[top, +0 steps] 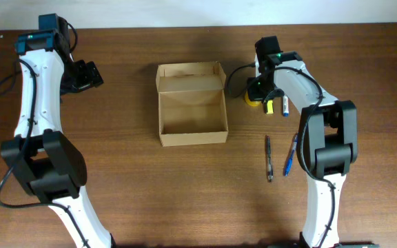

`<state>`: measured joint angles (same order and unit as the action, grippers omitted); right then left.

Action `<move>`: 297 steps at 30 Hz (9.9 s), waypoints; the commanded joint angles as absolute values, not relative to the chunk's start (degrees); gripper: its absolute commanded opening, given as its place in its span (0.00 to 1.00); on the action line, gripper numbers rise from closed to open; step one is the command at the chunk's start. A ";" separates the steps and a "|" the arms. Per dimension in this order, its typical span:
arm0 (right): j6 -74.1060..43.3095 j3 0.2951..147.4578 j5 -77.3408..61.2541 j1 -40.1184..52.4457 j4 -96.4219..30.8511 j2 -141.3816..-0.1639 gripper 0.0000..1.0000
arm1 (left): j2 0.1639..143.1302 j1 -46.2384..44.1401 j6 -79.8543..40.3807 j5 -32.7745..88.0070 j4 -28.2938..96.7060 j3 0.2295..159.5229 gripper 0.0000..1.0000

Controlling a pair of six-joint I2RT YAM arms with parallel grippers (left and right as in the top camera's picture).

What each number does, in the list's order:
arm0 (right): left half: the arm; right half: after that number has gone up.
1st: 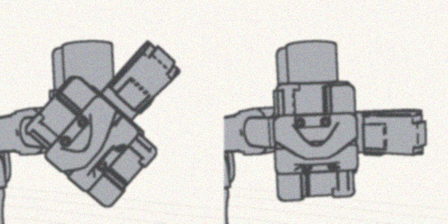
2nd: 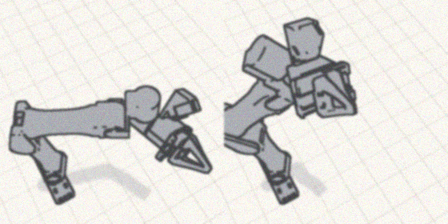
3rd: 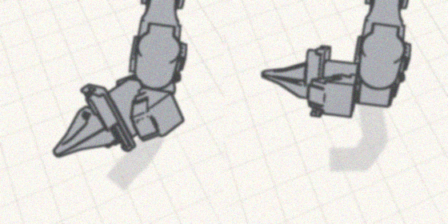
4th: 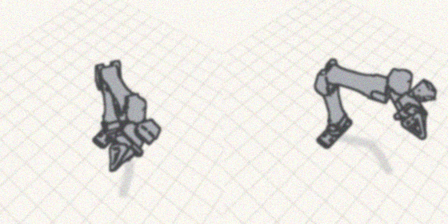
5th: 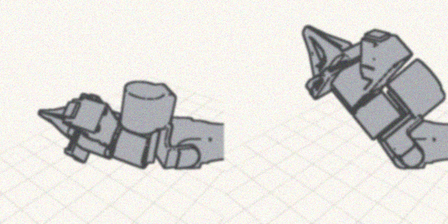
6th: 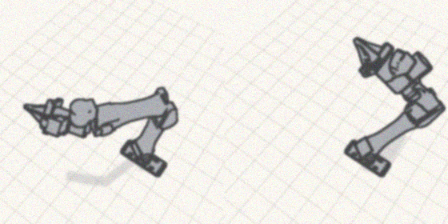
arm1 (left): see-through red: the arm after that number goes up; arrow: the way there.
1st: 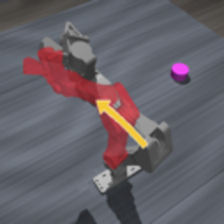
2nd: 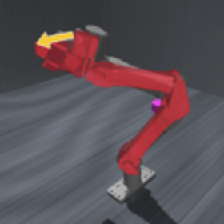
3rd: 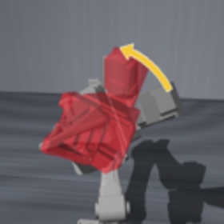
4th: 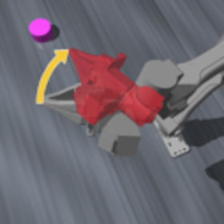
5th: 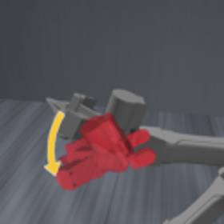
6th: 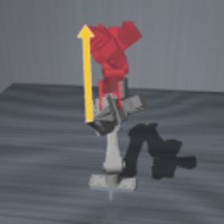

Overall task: Pack container
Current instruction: 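Close the right gripper inside the tape roll and lift it, then carry the tape roll into the box and release it, then move the right gripper to the yellow highlighter and grasp it, then carry the yellow highlighter into the box and release it, then move the right gripper to the blue marker and grasp it, then carry the blue marker into the box and release it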

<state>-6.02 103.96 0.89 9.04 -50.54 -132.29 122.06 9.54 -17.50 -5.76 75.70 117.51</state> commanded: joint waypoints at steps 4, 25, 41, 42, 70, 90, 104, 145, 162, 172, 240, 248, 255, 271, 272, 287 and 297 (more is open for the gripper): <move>-6.22 113.89 0.67 9.52 -57.49 -130.61 0.04 | 121.95 9.43 -16.84 -5.34 75.61 117.25 1.00; 22.50 137.16 -6.44 26.28 -80.90 -127.76 0.04 | 121.95 9.43 -16.84 -5.34 75.61 117.25 1.00; 26.30 114.08 -10.48 32.40 -63.81 -127.98 0.04 | 121.95 9.43 -16.84 -5.34 75.61 117.25 1.00; 26.30 112.66 -10.96 32.40 -62.72 -128.01 0.04 | 121.95 9.43 -16.84 -5.34 75.61 117.25 1.00; 13.76 130.72 4.21 28.64 -76.38 -112.86 0.51 | 121.95 9.43 -16.84 -5.34 75.61 117.25 1.00; 3.51 107.79 -3.64 1.28 -61.71 -111.68 0.57 | 121.95 9.43 -16.84 -5.34 75.61 117.25 1.00; 0.95 106.91 -4.12 2.26 -60.14 -128.42 0.57 | 121.95 9.43 -16.84 -5.34 75.61 117.25 1.00; -0.93 106.26 0.49 5.26 -60.69 -136.53 0.04 | 121.95 9.43 -16.84 -5.34 75.61 117.25 1.00; 6.07 138.85 -3.46 12.99 -79.77 -126.87 0.04 | 121.95 9.43 -16.84 -5.34 75.61 117.25 1.00; 38.52 144.33 -7.53 29.39 -85.34 -126.98 0.04 | 121.95 9.43 -16.84 -5.32 75.61 117.25 1.00; 7.77 123.39 -9.45 -2.57 -72.23 -114.91 0.60 | 121.95 9.43 -16.84 -5.32 75.64 117.25 1.00; 2.94 108.88 -7.92 -3.79 -63.59 -120.64 0.60 | 121.95 9.43 -16.84 -5.34 75.61 117.25 1.00; 0.73 106.28 -5.52 -2.63 -62.24 -127.61 0.56 | 121.95 9.43 -16.84 -5.32 75.61 117.25 1.00; -2.24 106.26 -0.75 -1.89 -60.49 -135.55 0.27 | 121.95 9.43 -16.84 -5.34 75.61 117.25 1.00; -2.26 106.28 -0.80 -1.76 -60.40 -135.55 0.11 | 121.95 9.43 -16.84 -5.34 75.61 117.25 1.00; 15.07 129.78 -9.13 9.52 -75.81 -127.17 0.04 | 121.95 9.43 -16.84 -5.34 75.61 117.25 1.00; 40.40 139.76 -9.06 27.49 -84.33 -127.28 0.04 | 121.95 9.43 -16.84 -5.32 75.61 117.25 1.00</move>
